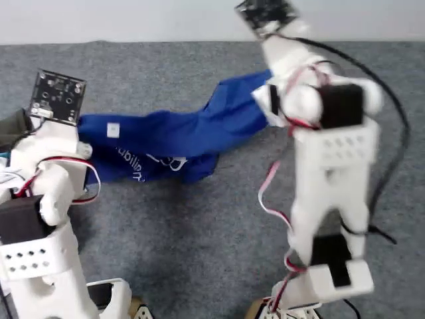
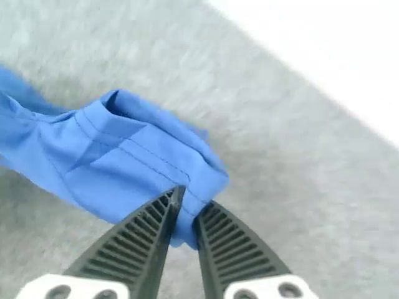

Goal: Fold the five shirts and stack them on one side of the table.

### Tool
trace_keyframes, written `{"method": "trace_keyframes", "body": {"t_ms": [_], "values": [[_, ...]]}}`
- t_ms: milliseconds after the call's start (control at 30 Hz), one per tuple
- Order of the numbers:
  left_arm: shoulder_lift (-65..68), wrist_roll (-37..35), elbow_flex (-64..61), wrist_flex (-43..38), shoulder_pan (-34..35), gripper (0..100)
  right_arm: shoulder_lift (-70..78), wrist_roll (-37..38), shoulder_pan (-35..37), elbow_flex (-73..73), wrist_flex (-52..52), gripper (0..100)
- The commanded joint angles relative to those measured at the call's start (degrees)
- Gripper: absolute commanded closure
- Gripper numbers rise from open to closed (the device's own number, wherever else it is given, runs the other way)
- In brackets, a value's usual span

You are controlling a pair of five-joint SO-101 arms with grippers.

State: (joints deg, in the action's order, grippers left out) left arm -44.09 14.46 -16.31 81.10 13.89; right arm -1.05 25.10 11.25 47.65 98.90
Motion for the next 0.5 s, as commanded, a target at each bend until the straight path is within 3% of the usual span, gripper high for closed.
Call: {"method": "trace_keyframes", "body": {"t_ms": [0, 267, 467], "values": [[-0.7, -0.26, 1.27, -3.08, -2.73, 100, -9.19, 0.62, -1.98, 0.44, -3.82, 99.0], [-0.79, -0.18, 7.6, -5.01, -11.6, 100, -20.88, 5.01, -2.42, 0.44, -11.74, 99.0], [-0.79, -0.18, 13.93, -6.77, -12.13, 100, -27.03, 7.12, -2.51, 0.44, -15.87, 99.0]]}}
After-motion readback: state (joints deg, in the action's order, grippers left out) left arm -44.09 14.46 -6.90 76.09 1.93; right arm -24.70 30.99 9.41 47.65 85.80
